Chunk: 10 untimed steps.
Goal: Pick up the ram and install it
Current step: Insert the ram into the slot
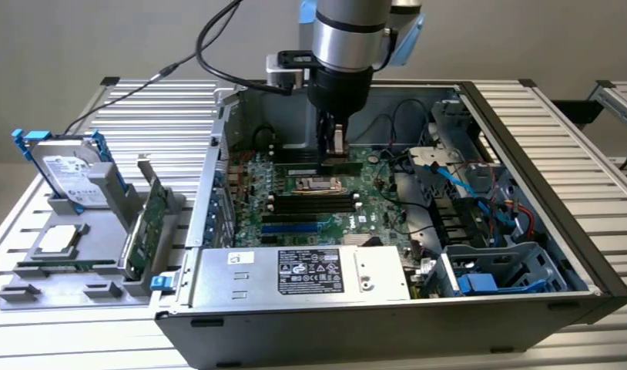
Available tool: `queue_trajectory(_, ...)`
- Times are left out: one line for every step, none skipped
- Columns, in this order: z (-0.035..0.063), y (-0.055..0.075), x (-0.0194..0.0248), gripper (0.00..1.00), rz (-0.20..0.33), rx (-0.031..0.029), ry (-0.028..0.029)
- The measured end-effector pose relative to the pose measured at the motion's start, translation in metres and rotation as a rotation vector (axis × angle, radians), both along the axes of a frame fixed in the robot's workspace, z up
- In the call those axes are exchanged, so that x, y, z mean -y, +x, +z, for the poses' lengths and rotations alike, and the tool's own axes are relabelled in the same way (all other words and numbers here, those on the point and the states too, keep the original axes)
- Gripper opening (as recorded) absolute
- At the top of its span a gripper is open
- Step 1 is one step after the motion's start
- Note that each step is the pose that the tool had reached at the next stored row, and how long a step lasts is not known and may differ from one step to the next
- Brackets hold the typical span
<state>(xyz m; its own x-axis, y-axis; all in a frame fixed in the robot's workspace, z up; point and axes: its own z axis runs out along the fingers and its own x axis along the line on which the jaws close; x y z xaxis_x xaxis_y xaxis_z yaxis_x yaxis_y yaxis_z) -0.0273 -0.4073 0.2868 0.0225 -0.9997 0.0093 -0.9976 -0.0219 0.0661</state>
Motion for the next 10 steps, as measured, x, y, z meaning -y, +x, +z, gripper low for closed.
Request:
queue_trajectory(-0.0017, 0.0, 0.0003, 0.14, 0.0, 0.0, 0.0)
queue_trajectory(-0.0037, 0.0, 0.0006, 0.14, 0.0, 0.0, 0.0001)
queue_trajectory(-0.0055, 0.0, 0.0009, 0.14, 0.0, 0.0, 0.0001)
queue_trajectory(-0.0073, 0.0, 0.0011, 0.14, 0.0, 0.0, 0.0001)
queue_trajectory(-0.0092, 0.0, 0.0013, 0.14, 0.0, 0.0, 0.0001)
queue_trajectory(-0.0109, 0.0, 0.0015, 0.14, 0.0, 0.0, 0.0)
queue_trajectory(-0.0127, 0.0, 0.0017, 0.14, 0.0, 0.0, 0.0001)
queue_trajectory(-0.0145, 0.0, 0.0019, 0.14, 0.0, 0.0, 0.0)
queue_trajectory(-0.0164, 0.0, 0.002, 0.14, 0.0, 0.0, 0.0001)
queue_trajectory(-0.0183, 0.0, 0.0022, 0.14, 0.0, 0.0, 0.0)
